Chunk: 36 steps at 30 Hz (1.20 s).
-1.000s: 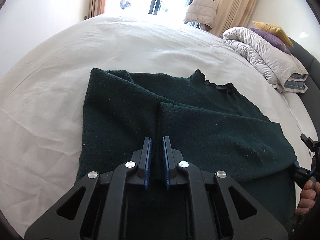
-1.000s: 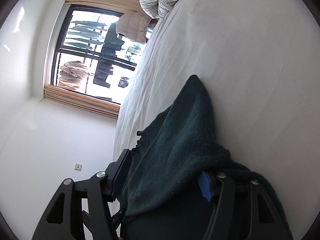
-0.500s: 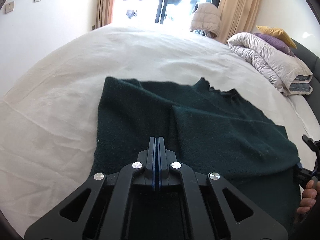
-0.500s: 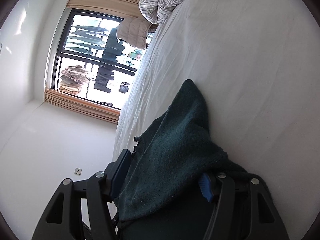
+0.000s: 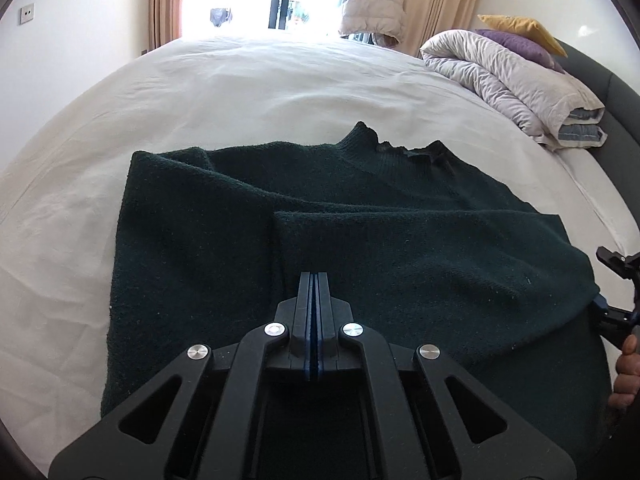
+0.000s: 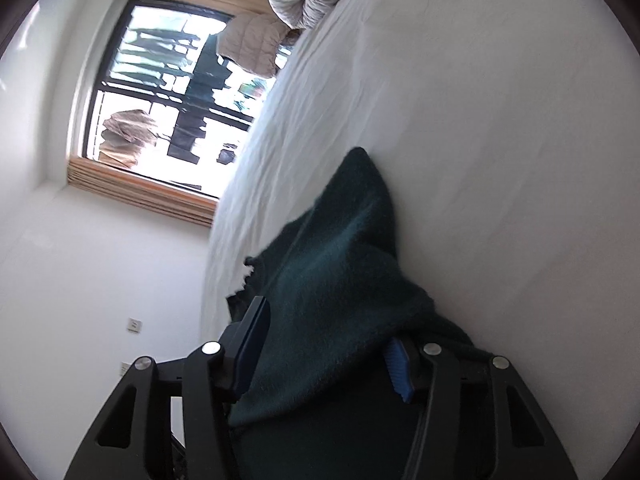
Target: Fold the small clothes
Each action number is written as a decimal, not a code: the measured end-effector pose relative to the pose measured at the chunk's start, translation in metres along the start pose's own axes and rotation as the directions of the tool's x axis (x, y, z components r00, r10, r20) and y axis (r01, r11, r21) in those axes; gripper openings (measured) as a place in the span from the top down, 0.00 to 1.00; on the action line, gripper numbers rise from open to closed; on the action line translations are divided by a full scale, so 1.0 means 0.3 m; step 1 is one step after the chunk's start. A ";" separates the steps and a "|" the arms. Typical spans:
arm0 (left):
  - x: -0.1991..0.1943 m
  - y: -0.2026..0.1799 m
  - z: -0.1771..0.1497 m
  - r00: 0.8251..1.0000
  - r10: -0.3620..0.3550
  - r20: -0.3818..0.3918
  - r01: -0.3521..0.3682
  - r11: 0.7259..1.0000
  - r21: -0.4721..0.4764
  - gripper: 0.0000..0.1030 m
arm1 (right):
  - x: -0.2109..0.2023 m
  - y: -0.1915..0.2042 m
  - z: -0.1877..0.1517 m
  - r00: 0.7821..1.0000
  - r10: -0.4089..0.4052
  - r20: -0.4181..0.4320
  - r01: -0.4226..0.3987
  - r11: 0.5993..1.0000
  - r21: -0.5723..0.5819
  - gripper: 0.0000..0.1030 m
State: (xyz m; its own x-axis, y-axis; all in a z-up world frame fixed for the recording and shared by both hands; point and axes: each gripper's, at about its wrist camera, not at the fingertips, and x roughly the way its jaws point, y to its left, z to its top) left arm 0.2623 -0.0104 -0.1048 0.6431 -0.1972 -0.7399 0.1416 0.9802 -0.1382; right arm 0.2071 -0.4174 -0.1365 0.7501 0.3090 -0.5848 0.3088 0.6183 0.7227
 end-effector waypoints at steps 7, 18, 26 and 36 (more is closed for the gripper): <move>0.013 0.007 -0.020 1.000 -0.019 0.019 0.019 1.000 -0.015 1.00 | -0.150 0.129 0.036 0.994 0.021 0.107 -0.004 0.988 -0.152 0.39; 0.012 0.038 -0.027 0.998 -0.061 0.020 0.062 0.997 -0.055 1.00 | 0.221 0.036 0.123 0.993 -0.077 -0.084 0.063 0.985 -0.159 1.00; 0.022 0.042 -0.030 0.997 -0.073 0.031 0.075 0.995 -0.071 1.00 | 0.094 0.071 0.176 0.998 -0.030 0.048 0.038 0.982 -0.183 0.85; 0.031 0.056 -0.032 0.994 -0.101 0.039 0.105 0.990 -0.098 1.00 | 0.319 0.135 0.147 0.996 -0.037 -0.078 0.017 0.971 -0.237 0.78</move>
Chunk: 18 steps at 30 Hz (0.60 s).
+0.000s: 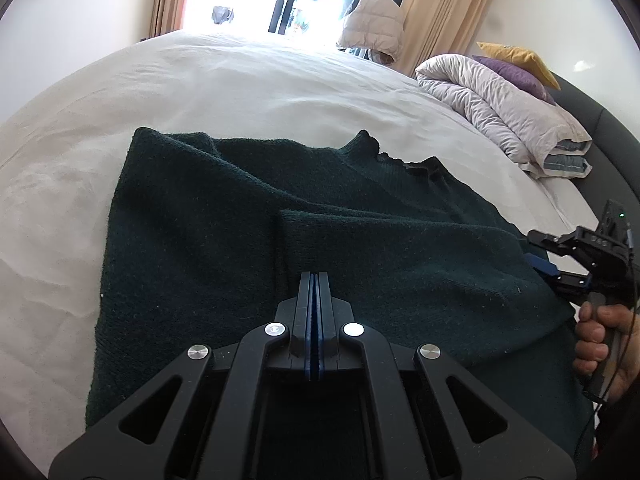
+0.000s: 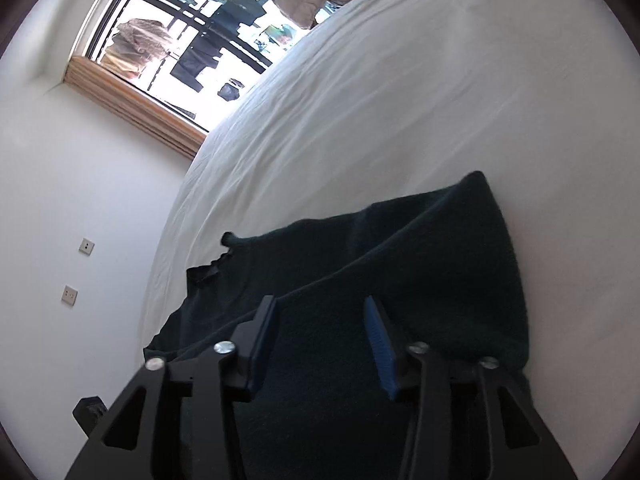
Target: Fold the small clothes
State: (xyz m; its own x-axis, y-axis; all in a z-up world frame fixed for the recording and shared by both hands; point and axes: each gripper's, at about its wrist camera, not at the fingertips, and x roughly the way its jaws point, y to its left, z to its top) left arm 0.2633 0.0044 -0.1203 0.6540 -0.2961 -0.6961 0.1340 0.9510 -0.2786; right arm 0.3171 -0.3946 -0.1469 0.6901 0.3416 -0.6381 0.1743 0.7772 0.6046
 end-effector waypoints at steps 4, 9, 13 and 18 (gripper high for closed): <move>0.007 0.021 0.002 0.999 -0.033 0.003 0.033 0.999 -0.036 0.99 | -0.098 -0.136 0.025 0.997 -0.019 0.079 0.011 0.994 0.108 0.97; 0.006 0.014 0.004 0.999 -0.036 0.004 0.036 0.998 -0.042 0.99 | -0.322 -0.174 -0.056 0.971 -0.142 0.190 0.116 0.983 0.143 0.60; -0.051 0.032 0.012 0.998 -0.056 0.006 0.057 0.995 -0.081 0.99 | -0.519 -0.112 -0.208 0.968 -0.113 0.224 0.109 0.994 0.028 0.40; -0.247 0.004 -0.059 0.999 0.024 0.034 -0.023 0.999 -0.029 0.99 | -0.695 -0.041 -0.395 0.967 -0.134 0.217 0.166 0.976 -0.137 0.39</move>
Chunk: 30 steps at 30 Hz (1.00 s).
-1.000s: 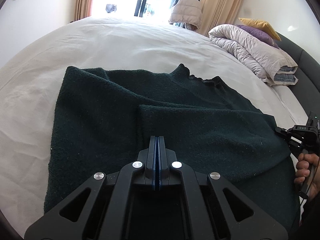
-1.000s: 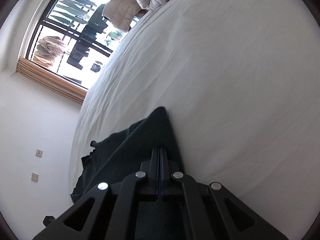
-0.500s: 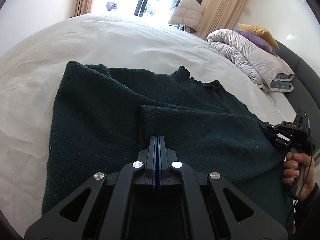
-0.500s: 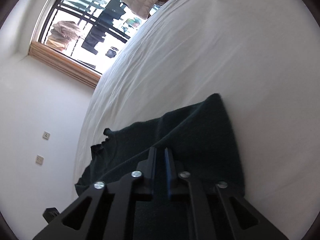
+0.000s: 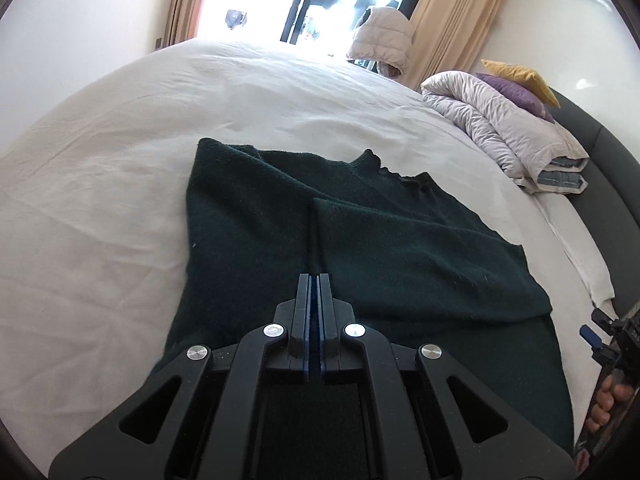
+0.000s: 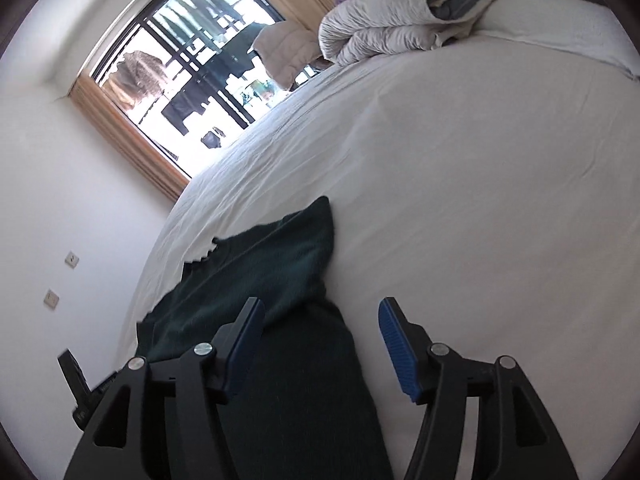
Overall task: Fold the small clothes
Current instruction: 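Grasp the sweater hem with both tools and lift it toward the collar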
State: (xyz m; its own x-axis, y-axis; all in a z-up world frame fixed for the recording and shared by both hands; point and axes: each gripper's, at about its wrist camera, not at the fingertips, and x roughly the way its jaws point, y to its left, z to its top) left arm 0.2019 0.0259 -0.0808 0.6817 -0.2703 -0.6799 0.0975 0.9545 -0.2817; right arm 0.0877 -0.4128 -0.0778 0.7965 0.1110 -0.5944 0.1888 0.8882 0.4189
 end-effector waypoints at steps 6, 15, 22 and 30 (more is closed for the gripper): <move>-0.247 -0.059 -0.202 1.000 0.022 0.015 -0.024 0.990 0.142 0.96 | -0.155 0.064 -0.155 1.000 -0.018 -0.023 0.015 0.994 -0.108 0.39; -0.612 -0.172 -0.607 0.991 0.017 0.132 -0.083 0.855 0.512 0.06 | -0.378 0.217 -0.334 0.995 0.005 0.098 0.026 0.948 -0.317 0.14; -0.778 -0.198 -0.877 0.977 0.073 0.199 -0.202 0.601 0.774 0.06 | -0.374 0.308 -0.411 0.995 0.047 0.087 -0.014 0.939 -0.344 0.05; -0.766 -0.142 -1.179 0.945 0.121 0.303 -0.313 0.072 0.947 0.06 | -0.349 0.357 -0.450 0.995 0.080 0.052 -0.057 0.935 -0.349 0.05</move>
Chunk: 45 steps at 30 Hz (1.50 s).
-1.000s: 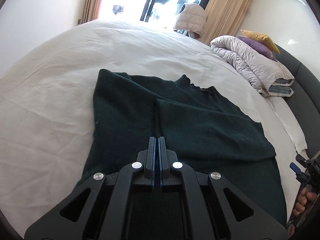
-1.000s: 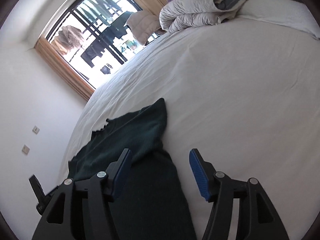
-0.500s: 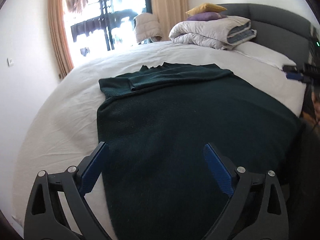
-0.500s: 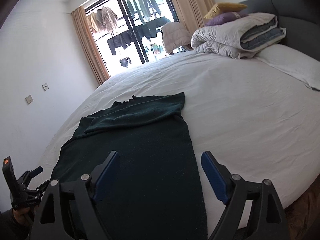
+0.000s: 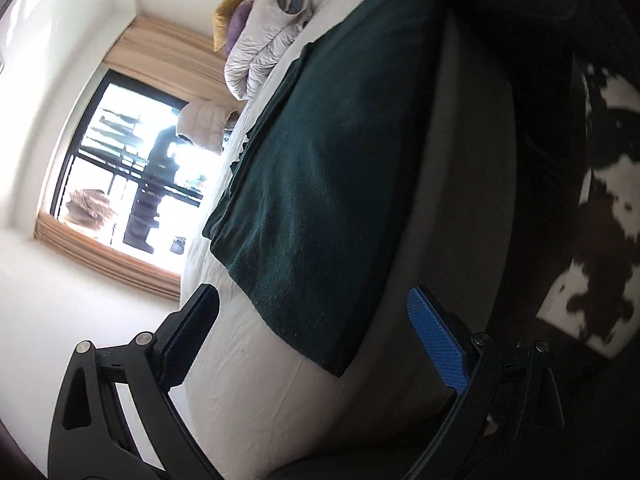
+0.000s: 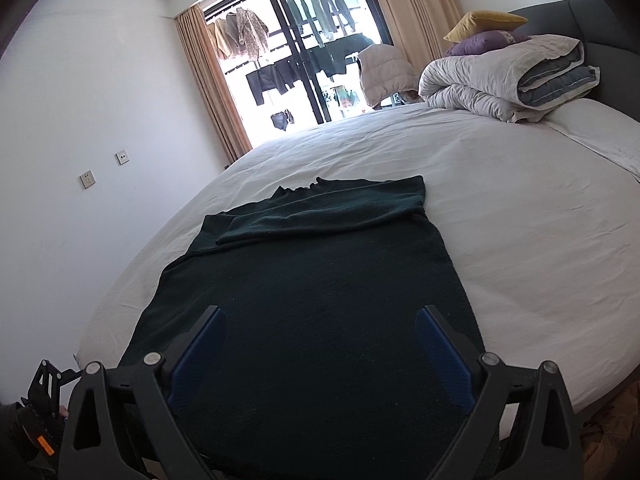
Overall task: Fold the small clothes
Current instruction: 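Grasp the sweater hem with both tools and lift it toward the collar, then carry the raised hem over the sweater body with both tools and lay it down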
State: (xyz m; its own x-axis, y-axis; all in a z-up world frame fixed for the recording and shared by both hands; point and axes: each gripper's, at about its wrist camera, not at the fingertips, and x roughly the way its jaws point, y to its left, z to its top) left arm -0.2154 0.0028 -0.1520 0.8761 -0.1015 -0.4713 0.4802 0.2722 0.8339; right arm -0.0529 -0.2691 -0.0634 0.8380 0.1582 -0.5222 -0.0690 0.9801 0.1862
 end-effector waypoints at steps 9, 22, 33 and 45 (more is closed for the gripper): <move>0.116 -0.084 -0.065 0.985 0.171 0.020 -0.172 0.972 0.162 0.06 | -0.003 0.020 -0.002 1.000 0.011 -0.009 -0.011 1.000 0.008 0.05; 0.053 0.090 -0.033 0.990 0.130 0.061 -0.127 0.991 -0.048 0.66 | -0.042 0.080 -0.013 1.000 0.021 -0.017 -0.023 0.996 -0.087 0.06; 0.060 0.206 -0.007 0.999 0.001 0.050 0.010 0.978 -0.210 0.95 | -0.172 0.189 -0.191 0.988 -0.133 -0.081 0.072 0.851 -0.520 0.09; 0.082 0.427 0.020 0.998 -0.019 0.053 0.042 0.880 -0.473 0.96 | -0.085 0.226 -0.433 0.949 -0.302 -0.091 0.095 0.549 -0.830 0.34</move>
State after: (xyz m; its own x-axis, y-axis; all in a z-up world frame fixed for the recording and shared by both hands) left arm -0.1322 0.0296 -0.0551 0.8677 -0.1578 -0.4715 0.4390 0.6881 0.5777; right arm -0.1493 -0.1912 -0.1455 0.7665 -0.1353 -0.6278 -0.4075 0.6532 -0.6382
